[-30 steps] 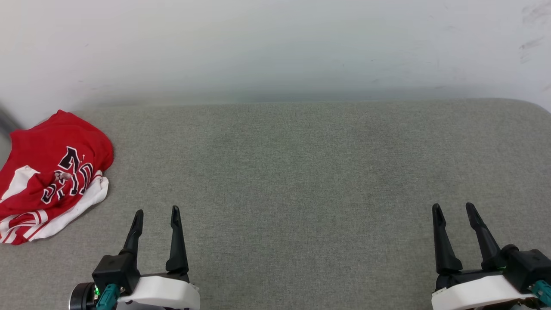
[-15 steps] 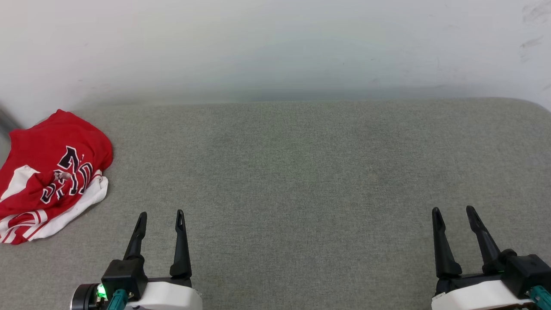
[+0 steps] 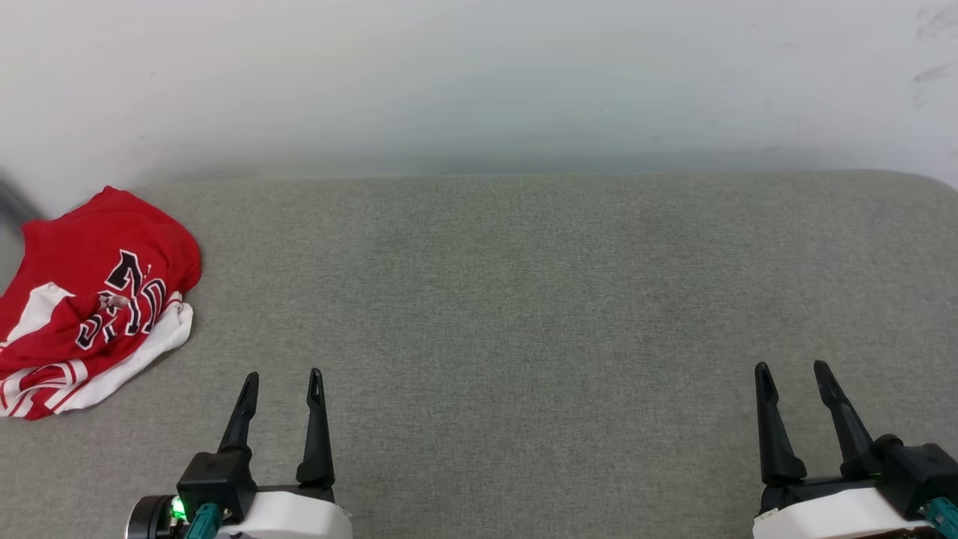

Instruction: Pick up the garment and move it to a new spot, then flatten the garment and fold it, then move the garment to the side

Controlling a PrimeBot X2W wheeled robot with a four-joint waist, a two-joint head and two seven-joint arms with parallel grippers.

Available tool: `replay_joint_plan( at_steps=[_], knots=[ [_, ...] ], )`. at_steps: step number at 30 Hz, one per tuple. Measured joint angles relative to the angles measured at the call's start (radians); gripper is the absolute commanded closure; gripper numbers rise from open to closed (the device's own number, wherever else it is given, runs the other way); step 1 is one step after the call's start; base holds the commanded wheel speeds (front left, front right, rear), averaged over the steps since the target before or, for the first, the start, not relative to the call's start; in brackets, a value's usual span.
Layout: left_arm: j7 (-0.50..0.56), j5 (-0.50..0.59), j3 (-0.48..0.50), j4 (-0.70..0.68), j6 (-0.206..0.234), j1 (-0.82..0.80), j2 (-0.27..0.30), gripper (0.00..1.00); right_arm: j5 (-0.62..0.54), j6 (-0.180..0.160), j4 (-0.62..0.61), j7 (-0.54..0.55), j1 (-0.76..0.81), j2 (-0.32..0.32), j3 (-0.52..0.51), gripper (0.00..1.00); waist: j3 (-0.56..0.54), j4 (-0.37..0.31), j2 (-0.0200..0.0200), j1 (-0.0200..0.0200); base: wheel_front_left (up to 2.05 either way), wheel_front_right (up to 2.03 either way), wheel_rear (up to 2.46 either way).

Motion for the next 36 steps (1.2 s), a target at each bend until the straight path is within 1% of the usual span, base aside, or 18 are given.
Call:
replay_joint_plan(
  at_steps=[7, 13, 16, 17, 29, 36],
  knots=[
    [0.000, -0.008, 0.007, 0.009, 0.001, -0.001, 0.000, 0.00, 0.000, 0.000, -0.003, 0.000, 0.001, 0.000, 0.004, 0.00, 0.003, 0.039, 0.0000, 0.0000, 0.00, 0.00, 0.00],
    [0.000, -0.014, 0.009, 0.014, 0.005, -0.005, 0.000, 0.00, -0.004, 0.000, -0.006, 0.000, 0.005, 0.000, 0.009, 0.00, 0.008, 0.101, 0.0000, 0.0000, 0.00, 0.00, 0.00],
    [0.000, -0.017, 0.012, 0.016, 0.005, -0.014, 0.000, 0.00, -0.007, 0.000, -0.007, 0.000, 0.007, 0.000, 0.008, 0.00, 0.011, 0.142, 0.0000, 0.0000, 0.00, 0.00, 0.00],
    [0.000, -0.018, 0.017, 0.018, 0.006, -0.014, 0.000, 0.00, -0.007, 0.000, -0.006, 0.000, 0.007, 0.000, 0.010, 0.00, 0.012, 0.173, 0.0000, 0.0000, 0.00, 0.00, 0.00],
    [0.000, -0.026, 0.034, 0.025, 0.009, -0.012, 0.000, 0.00, -0.012, 0.000, -0.005, 0.000, 0.007, 0.000, 0.019, 0.00, 0.012, 0.366, 0.0000, 0.0000, 0.00, 0.00, 0.00],
    [0.000, -0.035, 0.052, 0.026, 0.014, -0.010, 0.000, 0.00, -0.022, 0.000, -0.005, 0.000, 0.007, 0.000, 0.025, 0.00, 0.010, 0.467, 0.0000, 0.0000, 0.00, 0.00, 0.00]
  ],
)
